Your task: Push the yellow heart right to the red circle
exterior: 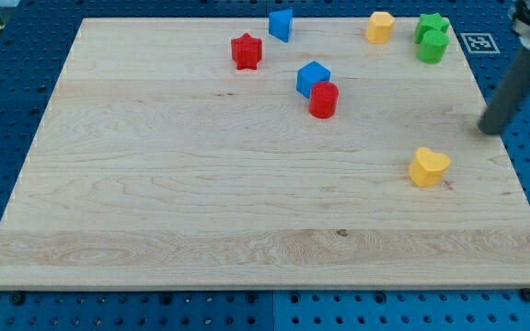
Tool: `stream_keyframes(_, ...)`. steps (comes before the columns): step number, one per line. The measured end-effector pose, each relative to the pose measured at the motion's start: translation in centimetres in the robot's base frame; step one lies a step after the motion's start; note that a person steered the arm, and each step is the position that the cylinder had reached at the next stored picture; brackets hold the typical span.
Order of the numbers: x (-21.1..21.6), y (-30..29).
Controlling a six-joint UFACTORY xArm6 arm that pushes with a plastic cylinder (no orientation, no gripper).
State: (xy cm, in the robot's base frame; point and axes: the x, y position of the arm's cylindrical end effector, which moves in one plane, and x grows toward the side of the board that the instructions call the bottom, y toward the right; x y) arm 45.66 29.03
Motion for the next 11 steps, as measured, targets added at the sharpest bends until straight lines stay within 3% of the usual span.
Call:
stream_keyframes(1, 6.3, -0.1)
stream_keyframes(2, 8.9, -4.1)
stream_keyframes(3, 7.5, -7.8)
stream_keyframes(5, 0.2, -11.5)
stream_keyframes(6, 3.7, -11.0)
stream_keyframes(7, 4.6, -12.3)
stream_keyframes(9, -4.8, -12.5)
stream_keyframes(10, -4.6, -11.5)
stream_keyframes(11, -0.9, -11.6)
